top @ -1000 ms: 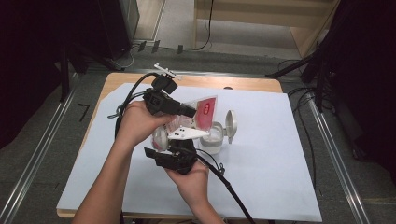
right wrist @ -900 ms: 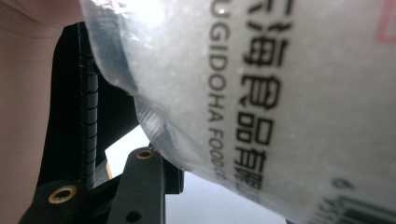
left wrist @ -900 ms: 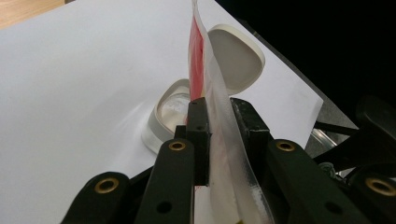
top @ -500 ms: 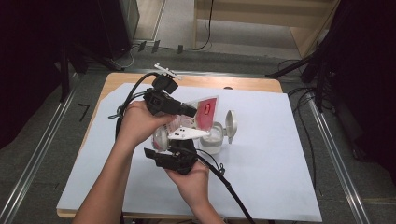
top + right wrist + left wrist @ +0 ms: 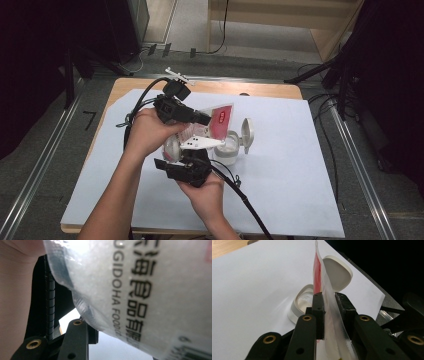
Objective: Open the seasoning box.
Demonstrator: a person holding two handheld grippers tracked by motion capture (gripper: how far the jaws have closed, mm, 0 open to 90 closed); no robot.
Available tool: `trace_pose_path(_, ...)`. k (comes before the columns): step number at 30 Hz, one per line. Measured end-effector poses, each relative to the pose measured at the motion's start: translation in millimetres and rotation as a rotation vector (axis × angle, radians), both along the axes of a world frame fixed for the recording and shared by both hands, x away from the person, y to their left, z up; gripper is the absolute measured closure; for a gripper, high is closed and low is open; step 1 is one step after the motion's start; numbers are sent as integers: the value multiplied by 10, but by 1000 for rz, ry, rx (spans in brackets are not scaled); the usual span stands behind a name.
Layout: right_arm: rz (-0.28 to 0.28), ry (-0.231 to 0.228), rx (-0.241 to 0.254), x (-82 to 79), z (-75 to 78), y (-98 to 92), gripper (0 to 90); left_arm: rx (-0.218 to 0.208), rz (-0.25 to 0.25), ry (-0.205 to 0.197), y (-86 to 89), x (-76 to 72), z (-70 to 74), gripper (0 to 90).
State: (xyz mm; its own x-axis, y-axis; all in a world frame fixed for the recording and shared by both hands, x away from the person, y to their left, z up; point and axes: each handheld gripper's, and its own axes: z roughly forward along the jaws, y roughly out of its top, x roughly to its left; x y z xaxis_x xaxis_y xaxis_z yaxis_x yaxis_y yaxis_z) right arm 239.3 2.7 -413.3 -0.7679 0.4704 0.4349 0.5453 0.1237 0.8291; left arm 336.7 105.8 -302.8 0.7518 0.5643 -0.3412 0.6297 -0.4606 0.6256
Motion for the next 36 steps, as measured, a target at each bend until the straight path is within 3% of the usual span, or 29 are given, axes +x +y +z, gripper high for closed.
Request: trace_pose_path(36, 2, -4, -10, 13, -8, -5, 625, -10, 8, -11, -21, -10, -2, 809)
